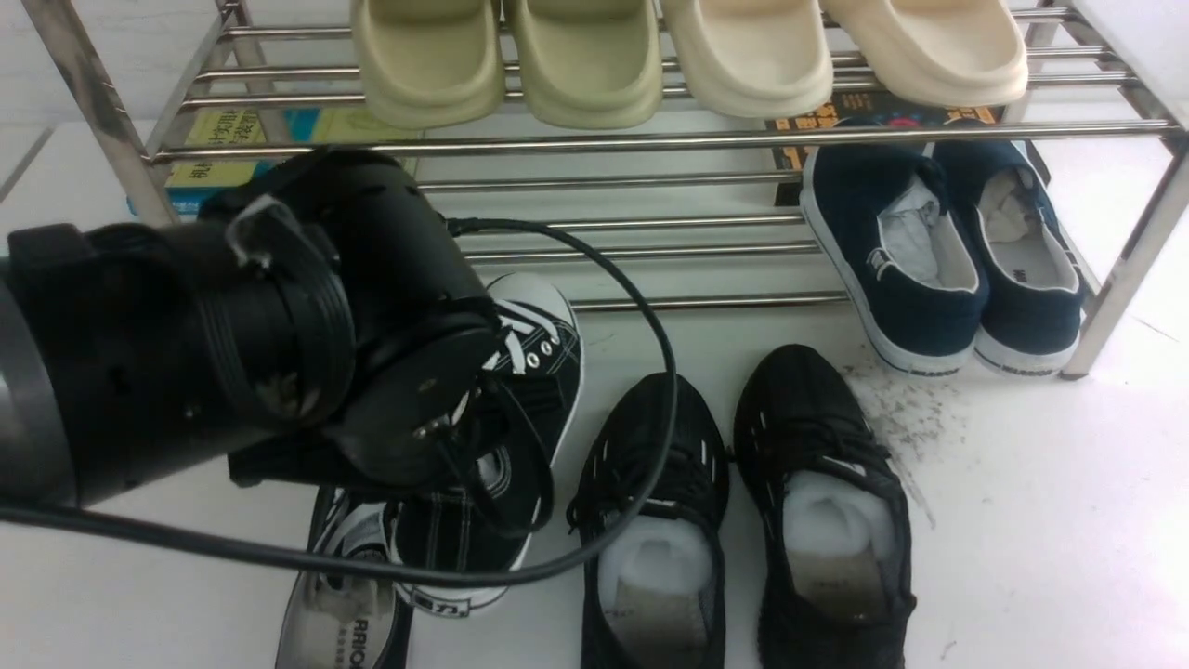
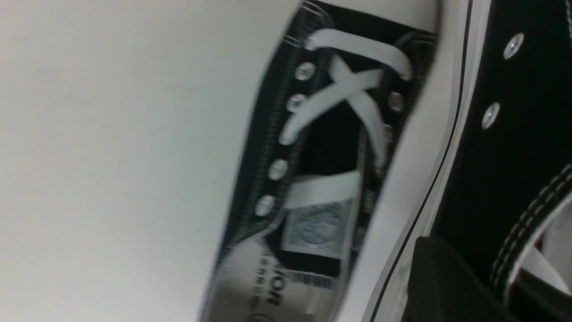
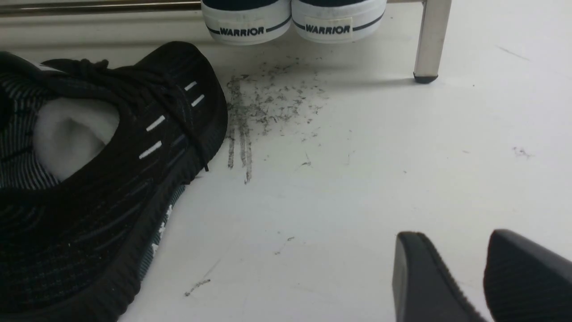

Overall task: Take the shoes off the shelf with your hand on the white table.
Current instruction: 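Set the held shoe down on the floor in front of the rack with the left gripper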

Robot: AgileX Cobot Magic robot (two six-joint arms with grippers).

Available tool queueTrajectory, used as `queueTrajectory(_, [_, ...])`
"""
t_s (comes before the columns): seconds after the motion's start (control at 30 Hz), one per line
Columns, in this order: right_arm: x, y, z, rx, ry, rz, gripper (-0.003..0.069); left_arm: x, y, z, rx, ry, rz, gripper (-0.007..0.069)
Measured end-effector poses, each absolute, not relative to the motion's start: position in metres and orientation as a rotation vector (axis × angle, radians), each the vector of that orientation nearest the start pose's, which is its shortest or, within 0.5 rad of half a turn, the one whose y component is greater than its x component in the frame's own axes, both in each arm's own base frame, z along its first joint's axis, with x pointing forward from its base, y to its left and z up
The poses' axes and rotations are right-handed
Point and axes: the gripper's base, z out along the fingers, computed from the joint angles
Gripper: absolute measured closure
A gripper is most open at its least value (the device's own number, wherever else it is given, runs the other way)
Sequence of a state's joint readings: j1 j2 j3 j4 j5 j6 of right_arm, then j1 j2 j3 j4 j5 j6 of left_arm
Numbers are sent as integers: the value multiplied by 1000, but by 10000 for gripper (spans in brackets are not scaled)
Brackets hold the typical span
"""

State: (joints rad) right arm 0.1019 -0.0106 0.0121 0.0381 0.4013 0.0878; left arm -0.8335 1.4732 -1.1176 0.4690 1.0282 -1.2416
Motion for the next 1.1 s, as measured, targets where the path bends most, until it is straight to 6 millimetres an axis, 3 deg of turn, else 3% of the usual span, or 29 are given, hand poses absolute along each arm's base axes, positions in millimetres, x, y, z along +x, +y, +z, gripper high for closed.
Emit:
queueTrajectory(0.47, [51,7,174,10,1889,168,421,224,-201,252,-348,2715,37,609])
queueTrajectory(1.1, [51,7,174,11,1889,170,421,221,-202,236,-410,2766,56,607])
